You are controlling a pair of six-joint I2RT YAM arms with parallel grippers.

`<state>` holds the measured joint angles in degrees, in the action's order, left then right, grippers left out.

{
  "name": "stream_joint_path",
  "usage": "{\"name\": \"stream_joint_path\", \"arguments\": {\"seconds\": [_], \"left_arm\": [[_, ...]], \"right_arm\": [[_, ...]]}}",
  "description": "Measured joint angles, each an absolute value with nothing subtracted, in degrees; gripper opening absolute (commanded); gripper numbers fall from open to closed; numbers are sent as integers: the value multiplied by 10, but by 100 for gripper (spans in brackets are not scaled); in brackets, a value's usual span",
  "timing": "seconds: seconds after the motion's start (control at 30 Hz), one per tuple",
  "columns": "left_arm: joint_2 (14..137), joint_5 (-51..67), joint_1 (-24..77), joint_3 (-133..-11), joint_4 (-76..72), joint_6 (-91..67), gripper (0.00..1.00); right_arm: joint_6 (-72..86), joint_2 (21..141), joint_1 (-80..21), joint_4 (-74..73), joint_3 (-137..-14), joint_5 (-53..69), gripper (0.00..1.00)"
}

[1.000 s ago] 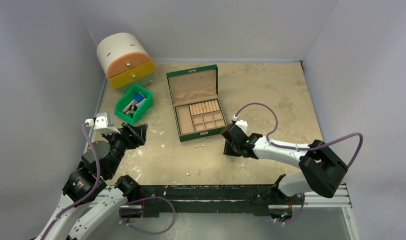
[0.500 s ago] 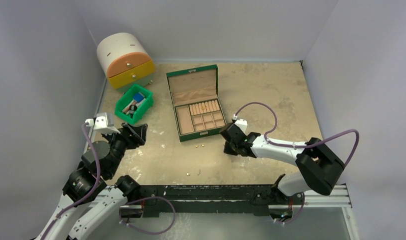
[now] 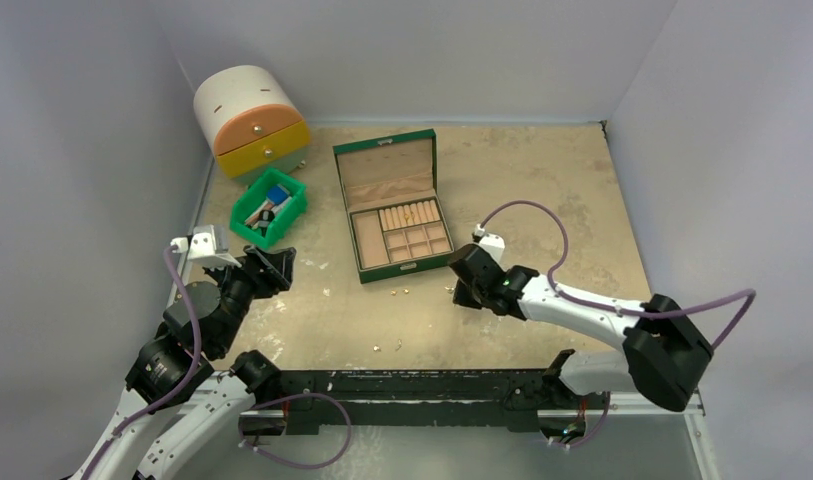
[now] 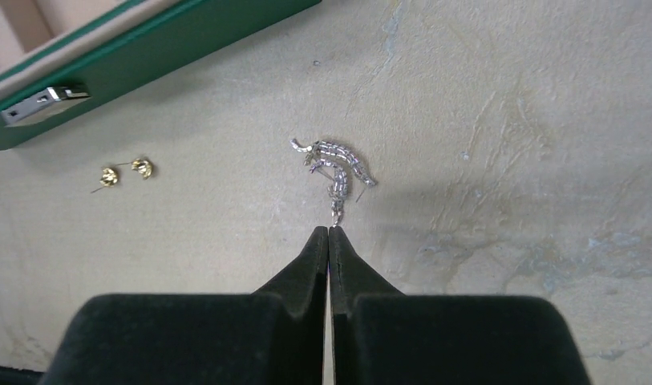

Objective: Organize the mixed jewelry

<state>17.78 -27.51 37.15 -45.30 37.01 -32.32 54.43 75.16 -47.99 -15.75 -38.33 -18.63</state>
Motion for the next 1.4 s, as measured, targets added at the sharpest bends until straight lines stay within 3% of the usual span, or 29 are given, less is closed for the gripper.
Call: {"name": "stream_joint_path", "arguments": {"seconds": [0.13,0.23,0.47,1.4], "left_arm": [[178,-275,371,-453,370,-323,64],[178,-275,371,-453,370,-323,64],[178,-275,371,-452,370,-323,64],[178,-275,372,-452,370,-323,65]], "right_arm": [[544,708,-480,-178,-383,-196,0],[545,689,-480,-191,-384,-207,16],[535,721,-480,-207,-401,-221,28],[464,815,-465,-134,-389,-199,22]]}}
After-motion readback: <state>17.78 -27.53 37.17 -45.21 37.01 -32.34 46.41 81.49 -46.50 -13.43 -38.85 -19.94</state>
